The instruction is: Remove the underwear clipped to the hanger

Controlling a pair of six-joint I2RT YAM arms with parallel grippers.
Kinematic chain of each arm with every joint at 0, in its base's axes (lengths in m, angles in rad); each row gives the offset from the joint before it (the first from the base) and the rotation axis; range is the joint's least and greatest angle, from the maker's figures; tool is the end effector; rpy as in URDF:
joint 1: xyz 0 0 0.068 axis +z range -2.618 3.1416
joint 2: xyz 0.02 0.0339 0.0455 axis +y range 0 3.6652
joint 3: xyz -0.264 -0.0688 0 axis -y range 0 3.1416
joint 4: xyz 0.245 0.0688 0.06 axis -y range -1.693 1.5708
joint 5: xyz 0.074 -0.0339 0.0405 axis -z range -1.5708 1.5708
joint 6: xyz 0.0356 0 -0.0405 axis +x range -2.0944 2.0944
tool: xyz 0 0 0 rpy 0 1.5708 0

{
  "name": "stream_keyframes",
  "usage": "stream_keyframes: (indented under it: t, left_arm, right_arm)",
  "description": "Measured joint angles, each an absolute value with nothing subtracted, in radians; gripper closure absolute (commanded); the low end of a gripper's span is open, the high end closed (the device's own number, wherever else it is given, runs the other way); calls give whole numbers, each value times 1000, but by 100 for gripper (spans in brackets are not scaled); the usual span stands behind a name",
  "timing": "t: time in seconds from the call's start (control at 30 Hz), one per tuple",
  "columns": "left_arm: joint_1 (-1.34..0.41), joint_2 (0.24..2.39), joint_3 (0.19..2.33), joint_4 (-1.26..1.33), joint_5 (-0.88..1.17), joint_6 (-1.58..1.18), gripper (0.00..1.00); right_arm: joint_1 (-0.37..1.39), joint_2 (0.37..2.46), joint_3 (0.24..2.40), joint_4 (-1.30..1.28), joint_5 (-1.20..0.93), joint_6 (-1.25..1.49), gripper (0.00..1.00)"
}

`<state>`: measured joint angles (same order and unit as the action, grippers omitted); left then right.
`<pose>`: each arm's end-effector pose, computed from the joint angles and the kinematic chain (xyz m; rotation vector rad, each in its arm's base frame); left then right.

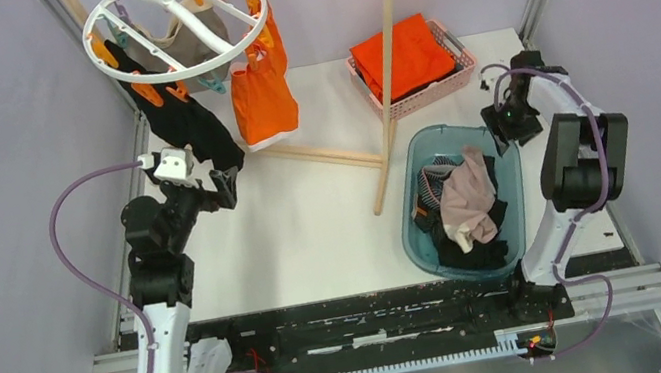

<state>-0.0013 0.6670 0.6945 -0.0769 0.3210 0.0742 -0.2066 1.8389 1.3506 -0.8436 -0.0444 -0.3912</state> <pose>0.1635 -0.0114 0.3382 0.3072 1.5921 -0.2037 0.3530 -0.0724 0.1997 -0.2750 2.8870 -0.0410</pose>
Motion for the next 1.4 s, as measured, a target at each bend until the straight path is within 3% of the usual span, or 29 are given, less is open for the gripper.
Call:
stream_keyframes:
  t: [0.07, 0.3, 0.43, 0.5, 0.67, 0.77, 0.93, 1.07, 1.23, 1.3, 1.4]
  left_arm:
    - [-2, 667, 690, -76, 326, 74, 0]
    - [-2, 670, 673, -76, 350, 76, 0]
    - [-2, 671, 673, -76, 350, 86, 0]
    - [-2, 675, 673, -78, 350, 93, 0]
    - [-2, 700, 674, -103, 349, 104, 0]
    - [1, 710, 674, -113, 349, 104, 0]
    - [14, 710, 674, -119, 350, 105, 0]
    - [22, 710, 674, -118, 351, 105, 0]
    - [26, 710, 674, -118, 354, 105, 1]
    - [27, 708, 674, -118, 359, 105, 0]
    - [27, 704, 674, -118, 363, 105, 0]
  right_arm:
    - [-220, 1907, 1442, -839, -45, -377, 35]
    - [-222, 2121, 1798, -861, -96, -307, 15]
    - [-211, 1961, 1686, -845, -144, -303, 1]
    - [-196, 1795, 1564, -841, -161, -305, 0]
    - [-36, 1410, 1406, -772, -244, -264, 0]
    - [153, 1323, 1387, -645, -299, -196, 0]
    - [327, 1373, 1365, -457, -323, -99, 5]
    - [406, 1414, 1355, -362, -238, -73, 27]
    - [475, 1459, 1363, -242, -84, -72, 43]
    - [483, 1490, 1381, -220, -55, -53, 43]
    - [484, 1512, 1384, -197, -17, -35, 33]
